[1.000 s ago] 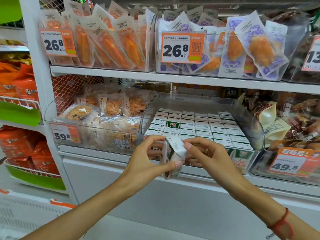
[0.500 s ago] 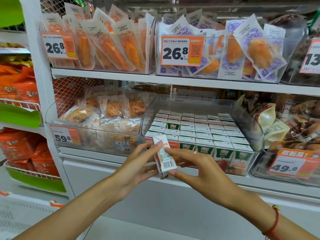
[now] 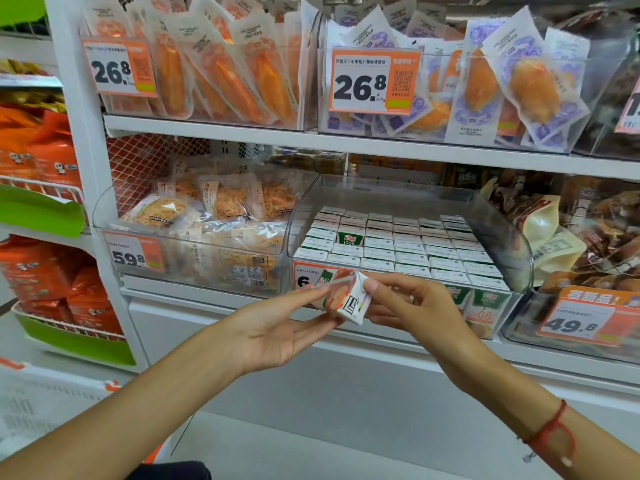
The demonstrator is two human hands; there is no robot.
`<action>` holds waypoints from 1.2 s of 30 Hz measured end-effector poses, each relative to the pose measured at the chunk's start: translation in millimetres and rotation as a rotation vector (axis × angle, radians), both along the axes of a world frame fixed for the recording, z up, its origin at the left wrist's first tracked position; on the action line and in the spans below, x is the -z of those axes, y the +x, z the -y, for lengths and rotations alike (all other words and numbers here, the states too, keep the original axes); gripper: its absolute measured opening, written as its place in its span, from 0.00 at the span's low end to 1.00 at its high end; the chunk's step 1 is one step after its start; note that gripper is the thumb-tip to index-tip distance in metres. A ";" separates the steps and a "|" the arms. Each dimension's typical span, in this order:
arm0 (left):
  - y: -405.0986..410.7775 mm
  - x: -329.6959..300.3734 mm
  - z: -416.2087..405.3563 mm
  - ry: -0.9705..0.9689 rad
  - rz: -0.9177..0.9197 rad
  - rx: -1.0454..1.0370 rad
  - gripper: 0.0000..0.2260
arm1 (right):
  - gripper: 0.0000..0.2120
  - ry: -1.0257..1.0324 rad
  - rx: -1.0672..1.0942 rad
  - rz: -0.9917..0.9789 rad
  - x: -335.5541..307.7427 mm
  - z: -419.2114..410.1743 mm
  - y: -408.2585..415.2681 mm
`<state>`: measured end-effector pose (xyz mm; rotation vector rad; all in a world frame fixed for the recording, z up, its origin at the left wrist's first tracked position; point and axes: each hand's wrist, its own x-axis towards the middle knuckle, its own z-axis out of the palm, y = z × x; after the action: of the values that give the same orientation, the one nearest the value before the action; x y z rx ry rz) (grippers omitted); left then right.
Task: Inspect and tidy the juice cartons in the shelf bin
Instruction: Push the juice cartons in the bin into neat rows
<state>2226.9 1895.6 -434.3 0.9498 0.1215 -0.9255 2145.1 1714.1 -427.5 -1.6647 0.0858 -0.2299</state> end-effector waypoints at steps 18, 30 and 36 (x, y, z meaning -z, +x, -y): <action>-14.4 -0.9 6.8 0.296 0.926 -0.336 0.28 | 0.19 0.116 -0.096 -0.104 1.3 -5.3 2.8; -7.0 1.7 4.2 0.065 0.484 -0.110 0.12 | 0.23 -0.785 0.228 0.499 4.1 9.0 2.6; -5.7 -0.7 3.2 0.029 0.512 -0.039 0.19 | 0.26 -1.234 0.251 0.809 3.2 14.4 9.8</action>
<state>2221.2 1892.4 -433.6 1.1793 -0.2814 -0.6223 2154.9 1699.8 -430.7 -2.6140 -0.5701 -1.3283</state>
